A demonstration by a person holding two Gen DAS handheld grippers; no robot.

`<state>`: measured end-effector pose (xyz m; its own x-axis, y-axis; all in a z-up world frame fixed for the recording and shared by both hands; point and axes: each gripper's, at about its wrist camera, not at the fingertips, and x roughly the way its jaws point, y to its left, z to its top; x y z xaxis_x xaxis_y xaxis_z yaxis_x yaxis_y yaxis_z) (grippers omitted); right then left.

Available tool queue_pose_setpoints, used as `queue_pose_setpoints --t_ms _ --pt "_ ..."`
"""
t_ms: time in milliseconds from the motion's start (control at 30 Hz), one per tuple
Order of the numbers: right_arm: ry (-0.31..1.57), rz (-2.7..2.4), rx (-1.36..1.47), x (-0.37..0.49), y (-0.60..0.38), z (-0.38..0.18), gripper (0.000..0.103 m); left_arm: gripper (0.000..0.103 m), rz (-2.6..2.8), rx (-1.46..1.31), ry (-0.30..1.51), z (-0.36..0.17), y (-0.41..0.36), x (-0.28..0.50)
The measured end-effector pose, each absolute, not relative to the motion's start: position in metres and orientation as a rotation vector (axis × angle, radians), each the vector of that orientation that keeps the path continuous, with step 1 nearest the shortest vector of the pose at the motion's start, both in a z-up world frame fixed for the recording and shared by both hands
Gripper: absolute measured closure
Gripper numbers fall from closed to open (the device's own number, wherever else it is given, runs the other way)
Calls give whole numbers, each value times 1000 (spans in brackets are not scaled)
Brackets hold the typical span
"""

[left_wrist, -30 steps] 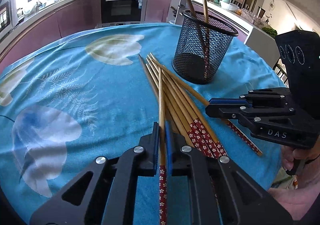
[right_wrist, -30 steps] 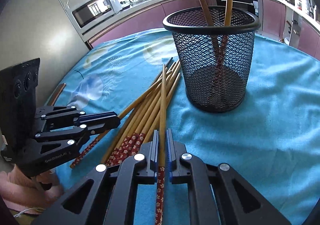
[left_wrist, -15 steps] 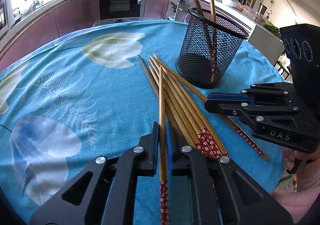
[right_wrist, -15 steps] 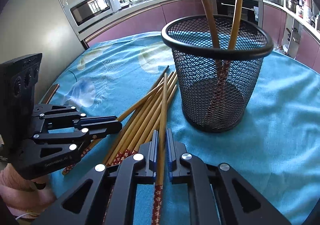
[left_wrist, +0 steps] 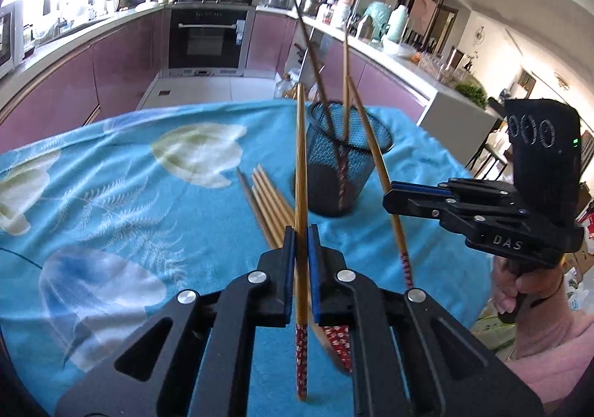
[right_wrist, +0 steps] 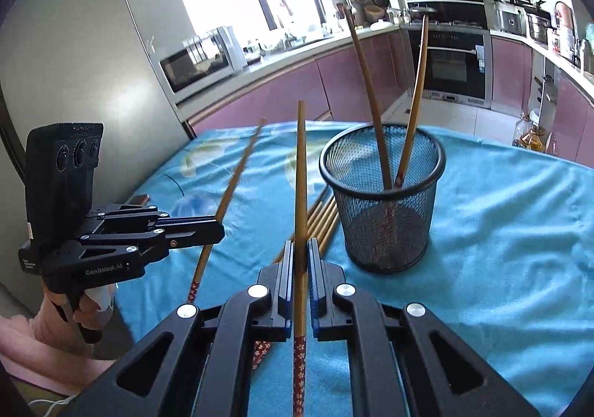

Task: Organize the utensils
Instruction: 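Lift the left tool's chopstick into the mesh cup while the right tool inserts its chopstick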

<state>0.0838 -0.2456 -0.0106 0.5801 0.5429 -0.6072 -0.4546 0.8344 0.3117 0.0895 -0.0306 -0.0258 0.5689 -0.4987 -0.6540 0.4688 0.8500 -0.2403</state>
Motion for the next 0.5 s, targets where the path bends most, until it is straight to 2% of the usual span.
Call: queue_pose_setpoints --t_ms 500 --pt "562 556 170 89 -278 48 97 95 -643 -104 559 60 -31 78"
